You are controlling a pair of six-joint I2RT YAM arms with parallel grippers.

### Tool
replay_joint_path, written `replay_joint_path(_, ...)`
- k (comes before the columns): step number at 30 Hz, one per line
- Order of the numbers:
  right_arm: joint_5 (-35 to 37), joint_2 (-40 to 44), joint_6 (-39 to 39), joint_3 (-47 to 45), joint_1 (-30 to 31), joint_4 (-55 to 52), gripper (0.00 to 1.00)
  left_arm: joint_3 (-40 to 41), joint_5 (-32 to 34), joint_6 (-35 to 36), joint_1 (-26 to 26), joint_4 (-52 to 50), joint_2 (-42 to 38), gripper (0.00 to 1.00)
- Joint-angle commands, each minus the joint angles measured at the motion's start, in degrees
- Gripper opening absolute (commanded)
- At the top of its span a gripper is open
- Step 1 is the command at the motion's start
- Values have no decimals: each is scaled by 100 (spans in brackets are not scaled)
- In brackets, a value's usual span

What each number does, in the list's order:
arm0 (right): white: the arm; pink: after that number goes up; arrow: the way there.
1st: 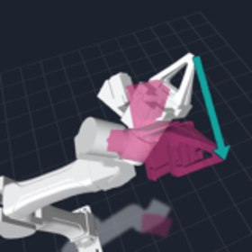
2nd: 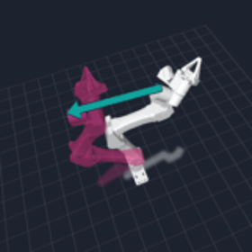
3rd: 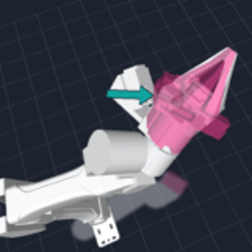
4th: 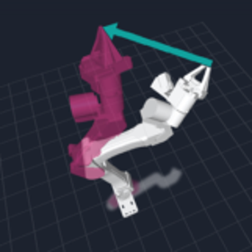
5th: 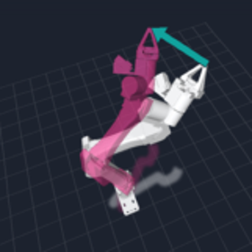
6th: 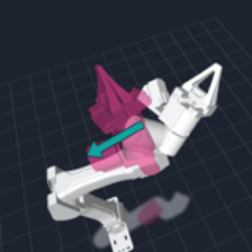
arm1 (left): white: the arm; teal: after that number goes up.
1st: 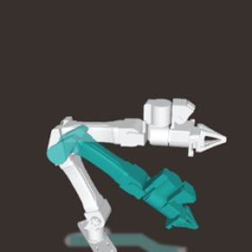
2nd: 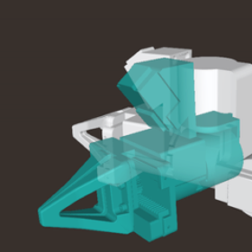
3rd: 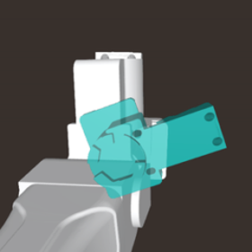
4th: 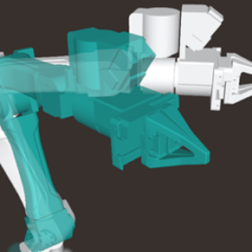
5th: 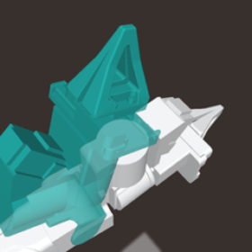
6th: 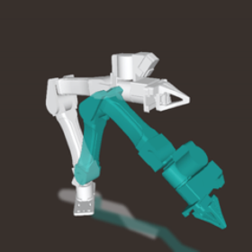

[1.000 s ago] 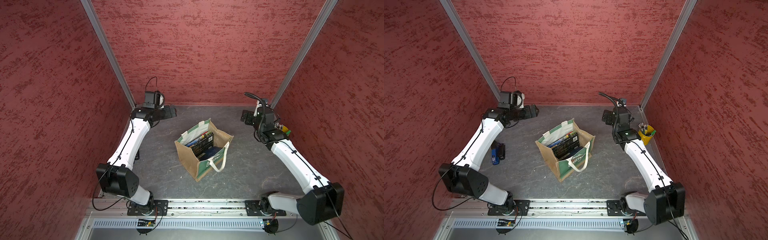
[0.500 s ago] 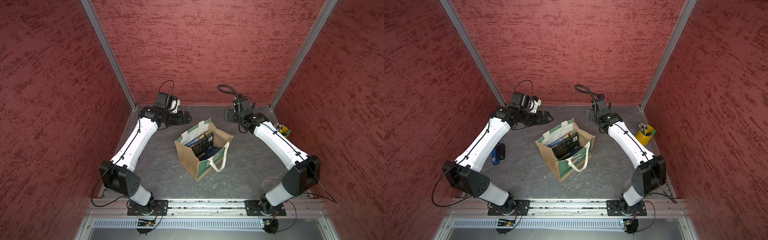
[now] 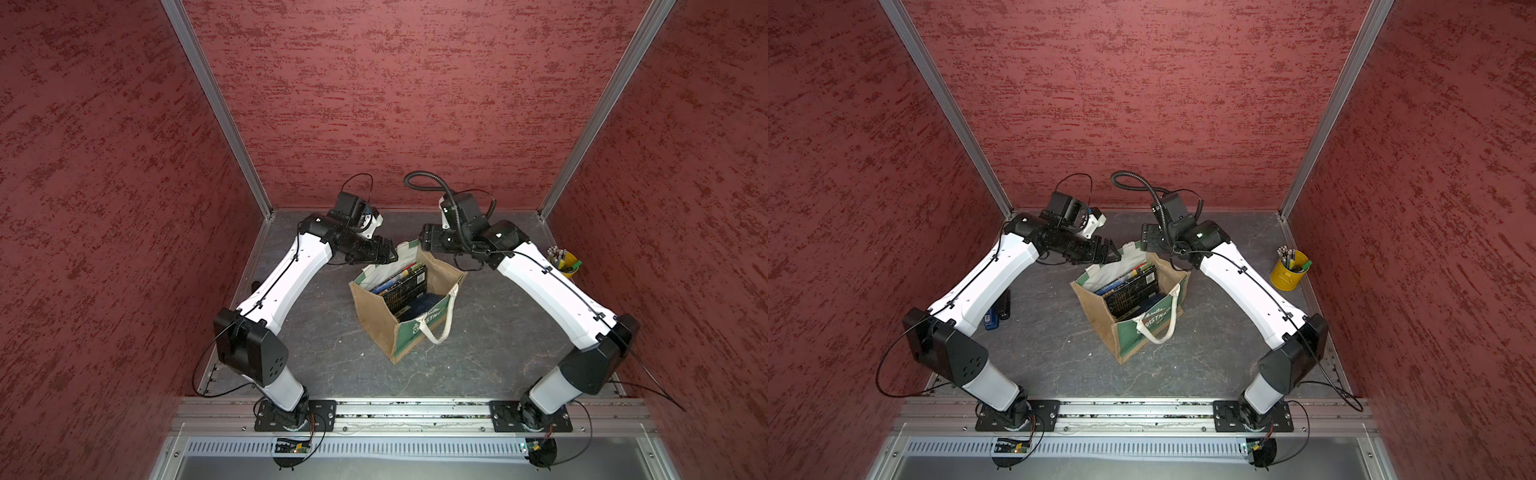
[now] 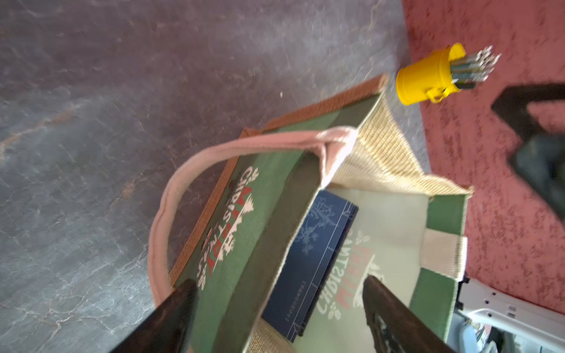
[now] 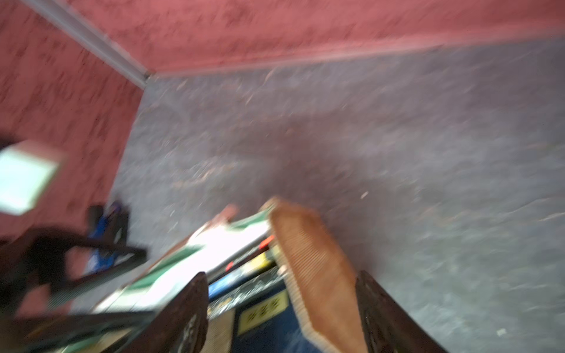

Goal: Take out the books from the canvas bag
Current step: Adjust the canvas bag at the center of the board.

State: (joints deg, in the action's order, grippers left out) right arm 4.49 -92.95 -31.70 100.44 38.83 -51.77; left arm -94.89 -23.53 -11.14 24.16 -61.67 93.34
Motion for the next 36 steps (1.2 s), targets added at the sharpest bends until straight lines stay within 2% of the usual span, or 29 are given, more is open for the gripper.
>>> replay_joint_path(1, -394, -56, -801, -42, 378, -334, 74, 114, 153, 196, 191, -109, 83, 72)
replay_joint_path(8, -206, 538, -1789, -537, 412, -510, 73, 258, 217, 74, 378, -422, 69, 22)
replay_joint_path(11, -155, 634, -2044, -341, 359, -1045, 75, 347, 193, -77, 404, -517, -36, 6)
replay_joint_path(13, -125, 656, -2137, -230, 308, -1405, 76, 388, 191, -171, 405, -606, -77, 1)
replay_joint_path(20, -254, 1208, -2488, -653, -125, -1842, 76, 438, 34, -512, 405, -832, -272, 0)
replay_joint_path(25, -660, 1403, -2617, -1163, -306, -1538, 76, 445, -136, -878, 405, -951, -527, 0)
replay_joint_path(29, -965, 1241, -2434, -1360, -306, -919, 73, 441, -451, -1123, 495, -1034, -700, 0)
replay_joint_path(31, -1115, 1003, -2290, -1413, -306, -585, 62, 274, -372, -1076, 521, -1282, -721, 0)
replay_joint_path(34, -1021, 607, -2093, -1260, -306, -390, 39, 241, -438, -1016, 510, -1480, -753, 0)
replay_joint_path(36, -829, 426, -1917, -1009, -353, -433, 33, 277, -419, -971, 519, -1555, -807, 0)
